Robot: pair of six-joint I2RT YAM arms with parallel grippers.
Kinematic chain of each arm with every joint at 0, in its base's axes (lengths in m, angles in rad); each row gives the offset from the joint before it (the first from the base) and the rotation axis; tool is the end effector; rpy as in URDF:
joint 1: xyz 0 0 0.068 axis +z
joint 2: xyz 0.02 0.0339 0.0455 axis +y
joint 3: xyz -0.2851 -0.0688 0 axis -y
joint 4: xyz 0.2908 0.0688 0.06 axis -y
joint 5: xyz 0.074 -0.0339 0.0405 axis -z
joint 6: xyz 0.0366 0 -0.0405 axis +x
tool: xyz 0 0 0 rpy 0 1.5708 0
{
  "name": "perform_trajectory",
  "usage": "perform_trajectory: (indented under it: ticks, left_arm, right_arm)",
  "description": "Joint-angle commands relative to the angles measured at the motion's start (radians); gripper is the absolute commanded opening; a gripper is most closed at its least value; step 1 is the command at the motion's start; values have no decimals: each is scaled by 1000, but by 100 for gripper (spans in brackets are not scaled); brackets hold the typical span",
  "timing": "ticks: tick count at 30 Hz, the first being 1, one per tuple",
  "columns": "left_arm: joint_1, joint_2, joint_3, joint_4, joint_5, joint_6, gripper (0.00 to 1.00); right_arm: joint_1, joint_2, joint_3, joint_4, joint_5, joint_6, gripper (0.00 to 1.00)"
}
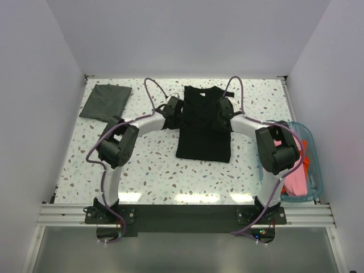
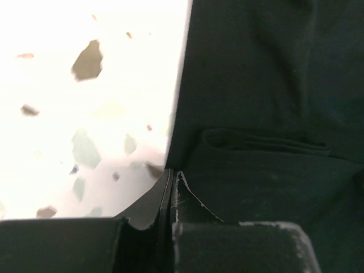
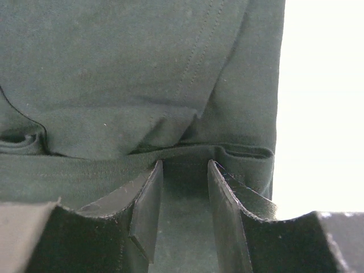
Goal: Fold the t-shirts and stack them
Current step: Fold the tshirt
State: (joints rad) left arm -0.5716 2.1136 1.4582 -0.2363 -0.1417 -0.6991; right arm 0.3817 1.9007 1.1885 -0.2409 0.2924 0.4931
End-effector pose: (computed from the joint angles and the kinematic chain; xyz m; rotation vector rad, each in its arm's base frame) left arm 0.4264 -0.2681 0.1422 -0.2207 2.4789 -0.3794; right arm 0.4075 0.1522 0.1497 0.2527 2.4535 0.0043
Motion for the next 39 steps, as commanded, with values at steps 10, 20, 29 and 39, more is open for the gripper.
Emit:
perform_trajectory:
  ticks: [10,20,29,39]
  left_arm:
    - [9,-268,-346,-3,-111,-105,0]
    - [-5,-455,-293,-35,-72,-5,0]
    - [-73,-256,-138,41,184,46,0]
    - [-44,-77,-113,114,88,-5,0]
  right_arm:
    - [187,-115,-145,-47,-33,91,40]
    - [149,-170,-35,-81,-79,-36,44]
    - [154,-229,-23,-31,-239,65,43]
    - [140,-42,-35,86,-272,144,34]
